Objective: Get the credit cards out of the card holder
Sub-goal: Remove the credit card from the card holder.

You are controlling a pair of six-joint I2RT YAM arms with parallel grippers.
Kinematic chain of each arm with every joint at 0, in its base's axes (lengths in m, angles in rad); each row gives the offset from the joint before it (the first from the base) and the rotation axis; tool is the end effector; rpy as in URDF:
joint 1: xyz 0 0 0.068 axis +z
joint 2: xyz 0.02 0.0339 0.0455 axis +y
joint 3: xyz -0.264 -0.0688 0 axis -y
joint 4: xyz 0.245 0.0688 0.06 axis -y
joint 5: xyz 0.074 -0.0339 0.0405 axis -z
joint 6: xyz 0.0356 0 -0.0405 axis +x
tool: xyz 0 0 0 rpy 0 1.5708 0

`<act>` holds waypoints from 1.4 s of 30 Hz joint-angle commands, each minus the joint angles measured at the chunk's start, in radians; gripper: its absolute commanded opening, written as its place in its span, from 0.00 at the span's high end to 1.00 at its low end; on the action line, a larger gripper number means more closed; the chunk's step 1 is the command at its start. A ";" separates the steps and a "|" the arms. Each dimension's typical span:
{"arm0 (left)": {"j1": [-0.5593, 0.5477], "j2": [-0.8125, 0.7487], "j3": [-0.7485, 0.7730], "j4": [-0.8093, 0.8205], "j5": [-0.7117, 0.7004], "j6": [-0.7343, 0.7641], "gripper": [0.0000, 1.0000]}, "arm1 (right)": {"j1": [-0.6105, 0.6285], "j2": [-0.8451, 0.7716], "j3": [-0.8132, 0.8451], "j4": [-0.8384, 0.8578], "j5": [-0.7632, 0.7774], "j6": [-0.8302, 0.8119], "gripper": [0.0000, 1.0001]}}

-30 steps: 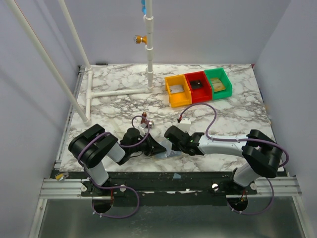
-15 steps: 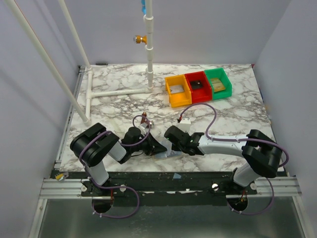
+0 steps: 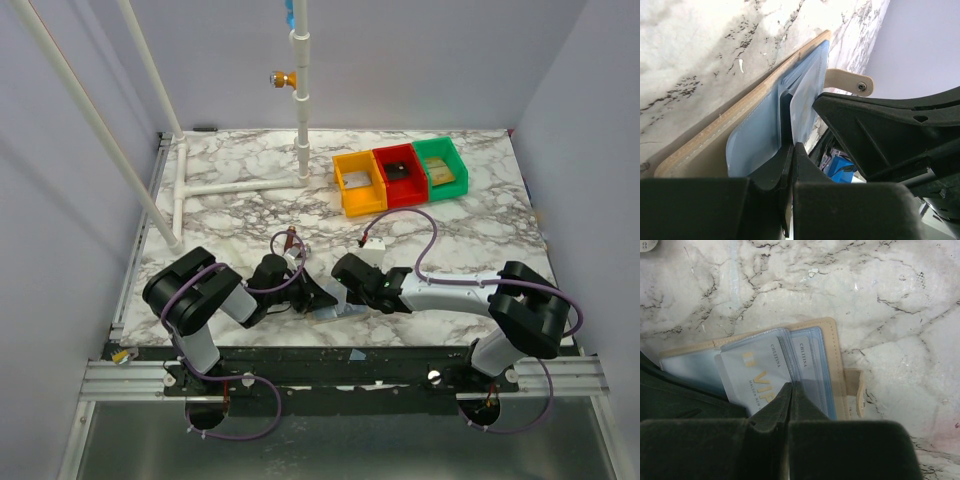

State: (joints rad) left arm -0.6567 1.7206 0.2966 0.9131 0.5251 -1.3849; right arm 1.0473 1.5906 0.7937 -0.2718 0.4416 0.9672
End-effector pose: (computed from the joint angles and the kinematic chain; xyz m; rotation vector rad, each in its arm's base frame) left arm 0.1839 -0.1643 0.0897 -0.5258 2.4920 -1.6100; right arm 0.1584 0.2440 0.1511 0.0437 2.5016 0.2420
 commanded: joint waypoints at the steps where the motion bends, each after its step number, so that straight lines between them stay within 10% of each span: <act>1: -0.015 -0.004 0.028 0.075 0.004 -0.006 1.00 | 0.023 0.146 -0.099 -0.058 -0.153 0.032 0.99; 42: 0.044 -0.097 0.013 -0.338 0.028 0.225 1.00 | 0.013 0.122 -0.116 -0.096 -0.089 0.053 0.99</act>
State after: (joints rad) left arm -0.6228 1.6375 0.3248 0.7151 0.5434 -1.2331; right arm 1.0527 1.5894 0.7727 -0.2253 0.4538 1.0061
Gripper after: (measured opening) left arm 0.012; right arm 0.011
